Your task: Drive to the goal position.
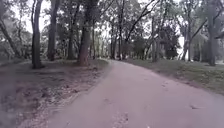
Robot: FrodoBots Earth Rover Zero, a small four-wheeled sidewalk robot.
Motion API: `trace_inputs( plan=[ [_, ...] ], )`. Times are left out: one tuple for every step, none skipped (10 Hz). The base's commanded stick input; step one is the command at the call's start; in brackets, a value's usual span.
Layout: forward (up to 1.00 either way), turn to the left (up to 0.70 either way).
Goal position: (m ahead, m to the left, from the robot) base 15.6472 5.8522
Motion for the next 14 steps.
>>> trace_inputs(
  plan=[
    [0.69,0.0],
    [0.68,0.0],
    [0.68,0.0],
    [0.69,0.0],
    [0.69,0.0],
    [0.69,0.0],
    [0.69,0.0],
    [0.68,0.0],
    [0.69,0.0],
    [0.69,0.0],
    [0.68,0.0],
    [0.68,0.0],
    [0.68,0.0],
    [0.69,0.0]
  ],
)
